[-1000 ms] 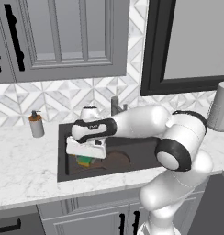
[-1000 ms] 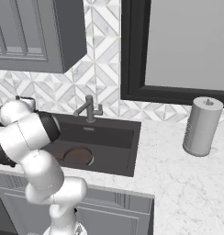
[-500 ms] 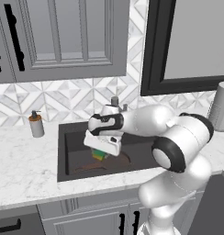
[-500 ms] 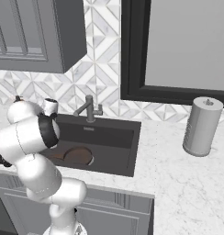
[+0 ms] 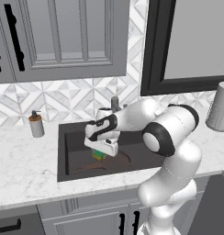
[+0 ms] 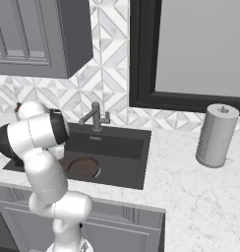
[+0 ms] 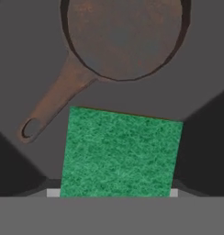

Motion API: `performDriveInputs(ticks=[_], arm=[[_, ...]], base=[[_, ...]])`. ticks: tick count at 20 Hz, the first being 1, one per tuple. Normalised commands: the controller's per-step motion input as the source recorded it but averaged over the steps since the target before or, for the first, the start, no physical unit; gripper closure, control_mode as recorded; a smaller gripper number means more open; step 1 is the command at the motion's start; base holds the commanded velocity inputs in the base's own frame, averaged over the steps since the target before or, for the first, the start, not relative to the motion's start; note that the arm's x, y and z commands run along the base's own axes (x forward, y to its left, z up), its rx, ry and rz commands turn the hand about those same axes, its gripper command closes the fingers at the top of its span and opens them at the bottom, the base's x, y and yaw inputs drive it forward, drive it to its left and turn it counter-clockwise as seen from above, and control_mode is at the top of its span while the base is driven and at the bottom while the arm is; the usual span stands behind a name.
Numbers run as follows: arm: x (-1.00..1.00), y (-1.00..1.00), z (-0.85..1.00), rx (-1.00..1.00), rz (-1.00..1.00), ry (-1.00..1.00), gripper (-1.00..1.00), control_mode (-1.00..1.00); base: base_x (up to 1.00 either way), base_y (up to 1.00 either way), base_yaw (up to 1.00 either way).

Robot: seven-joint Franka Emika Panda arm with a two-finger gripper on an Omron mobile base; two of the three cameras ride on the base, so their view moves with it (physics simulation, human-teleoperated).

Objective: Pick the pan and sponge and place them into the sink. Then turn on the water.

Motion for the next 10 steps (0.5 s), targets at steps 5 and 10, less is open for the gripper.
performDriveInputs(ticks=[5,10], arm=[[0.24,0.00,-0.35,-0.05,-0.05,0.02,1.00,-1.00],[0.27,0.00,-0.50,0.00,0.00,0.06,1.00,-1.00]], base=[[0.00,0.00,0.00],[0.00,0.00,0.00]])
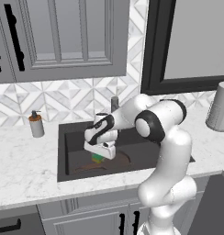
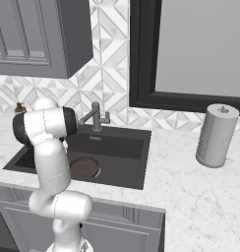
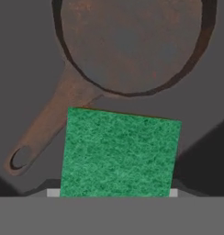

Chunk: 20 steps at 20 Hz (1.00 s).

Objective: Pick the pan and sponge and place them into the sink. Then turn on the water.

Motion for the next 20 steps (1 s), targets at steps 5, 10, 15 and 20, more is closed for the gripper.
performDriveInputs(ticks=[5,10,15,20], arm=[[0.33,0.00,-0.52,-0.01,0.00,0.01,1.00,-1.00],[0.39,0.00,-0.35,-0.02,0.00,0.00,1.00,-1.00],[0.38,0.00,-0.15,-0.01,0.00,0.00,1.00,-1.00],[0.28,0.00,-0.16,-0.01,0.00,0.00,1.00,-1.00]], base=[[0.00,0.00,0.00],[0.00,0.00,0.00],[0.00,0.00,0.00],[0.00,0.00,0.00]])
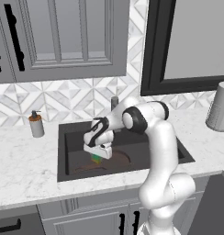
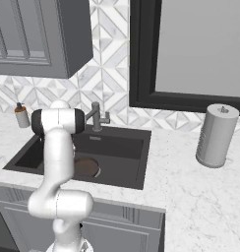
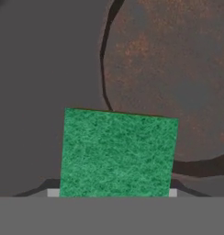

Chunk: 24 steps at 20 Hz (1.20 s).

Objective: Pick the pan and sponge and place them into the sink. Then turn on the water.

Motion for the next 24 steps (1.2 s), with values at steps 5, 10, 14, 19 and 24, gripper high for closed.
performDriveInputs(ticks=[5,10,14,19,24], arm=[[0.10,0.00,-0.33,-0.04,0.00,0.00,1.00,-1.00],[0.00,0.00,-0.32,-0.01,0.00,0.00,1.00,-1.00],[0.00,0.00,-0.21,0.00,0.00,0.00,-1.00,-1.00],[0.00,0.00,0.00,0.00,0.00,0.00,-1.00,-1.00],[-0.03,-0.02,0.13,0.00,0.00,0.01,-1.00,-1.00]], base=[[0.00,0.00,0.00],[0.00,0.00,0.00],[0.00,0.00,0.00],[0.00,0.00,0.00],[0.00,0.00,0.00]])
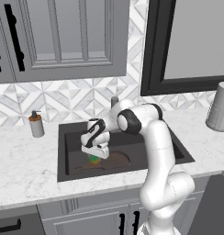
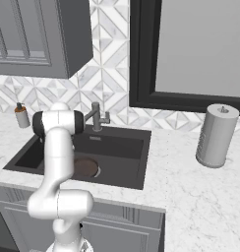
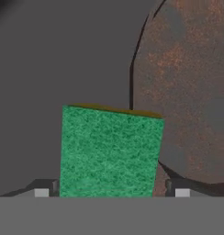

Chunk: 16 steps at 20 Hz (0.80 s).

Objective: Pick the pan and sponge and place them into the sink. Then turn on the water.

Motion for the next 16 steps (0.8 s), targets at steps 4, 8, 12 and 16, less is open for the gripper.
performDriveInputs(ticks=[4,8,12,16], arm=[[-0.40,-0.04,0.52,0.00,0.00,0.00,-1.00,-1.00],[-0.44,-0.04,0.73,0.00,0.00,0.00,-1.00,-1.00],[-0.35,0.00,0.79,0.00,0.00,0.00,-1.00,-1.00],[-0.35,-0.07,0.81,0.00,0.02,0.00,-1.00,-1.00]], base=[[0.00,0.00,0.00],[0.00,0.00,0.00],[0.00,0.00,0.00],[0.00,0.00,0.00]])
